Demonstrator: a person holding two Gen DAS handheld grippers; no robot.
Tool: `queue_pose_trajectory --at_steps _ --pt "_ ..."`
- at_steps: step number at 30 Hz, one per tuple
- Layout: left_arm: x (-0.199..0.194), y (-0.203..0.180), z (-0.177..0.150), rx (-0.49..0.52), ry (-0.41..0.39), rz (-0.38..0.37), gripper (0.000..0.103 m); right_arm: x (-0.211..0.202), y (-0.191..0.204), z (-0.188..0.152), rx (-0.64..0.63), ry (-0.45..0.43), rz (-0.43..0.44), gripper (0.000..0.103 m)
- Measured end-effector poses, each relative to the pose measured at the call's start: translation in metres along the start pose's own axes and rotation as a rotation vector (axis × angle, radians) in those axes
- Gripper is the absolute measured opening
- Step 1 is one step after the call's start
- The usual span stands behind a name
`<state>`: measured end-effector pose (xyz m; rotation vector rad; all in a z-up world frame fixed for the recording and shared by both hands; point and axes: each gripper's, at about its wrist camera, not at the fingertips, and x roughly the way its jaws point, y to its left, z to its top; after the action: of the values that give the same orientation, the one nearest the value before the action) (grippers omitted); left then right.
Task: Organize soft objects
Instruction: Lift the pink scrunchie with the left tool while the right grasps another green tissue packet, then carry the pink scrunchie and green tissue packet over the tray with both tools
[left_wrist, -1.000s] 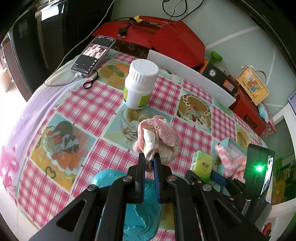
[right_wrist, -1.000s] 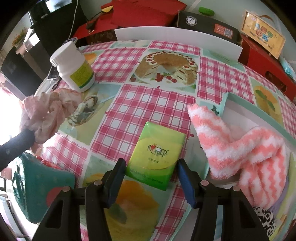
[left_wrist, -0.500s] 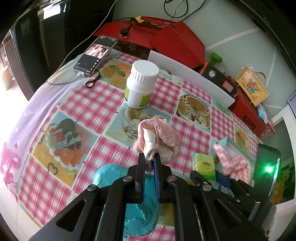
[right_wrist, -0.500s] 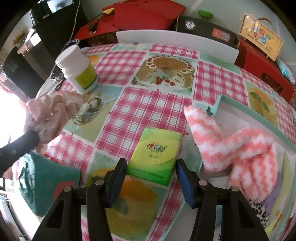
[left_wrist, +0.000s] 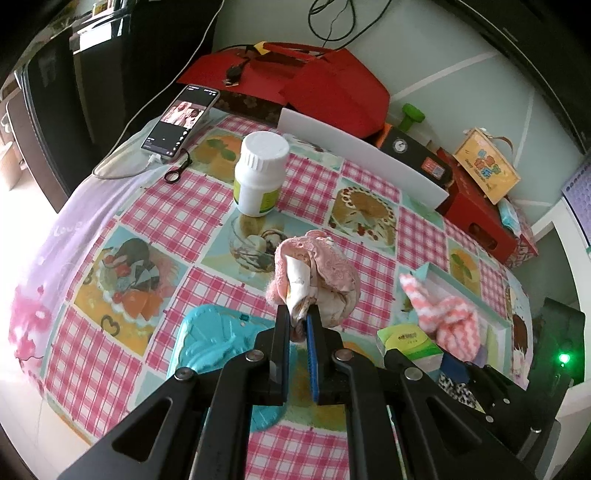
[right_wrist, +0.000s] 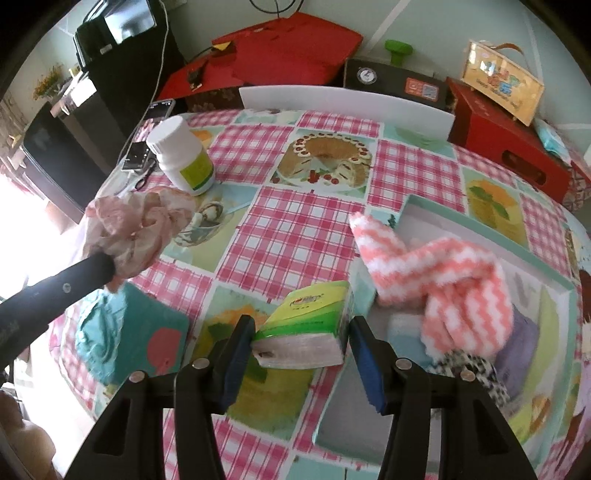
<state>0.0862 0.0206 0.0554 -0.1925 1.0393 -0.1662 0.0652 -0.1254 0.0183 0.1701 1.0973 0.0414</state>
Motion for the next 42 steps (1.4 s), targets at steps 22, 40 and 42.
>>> queue_pose_trajectory --at_steps 22,40,42 --pt "-0.054 -0.044 -0.031 0.127 -0.009 0.014 0.008 -0.094 -0.050 -0.046 0.138 -0.096 -0.040 0.056" --pt "-0.068 -0.108 -0.061 0.287 -0.002 0.036 0.008 -0.134 -0.124 -0.082 0.302 -0.161 -0.041 0.056" --pt "-0.065 -0.116 -0.065 0.305 0.003 0.036 0.008 -0.135 -0.134 -0.086 0.321 -0.163 -0.046 0.056"
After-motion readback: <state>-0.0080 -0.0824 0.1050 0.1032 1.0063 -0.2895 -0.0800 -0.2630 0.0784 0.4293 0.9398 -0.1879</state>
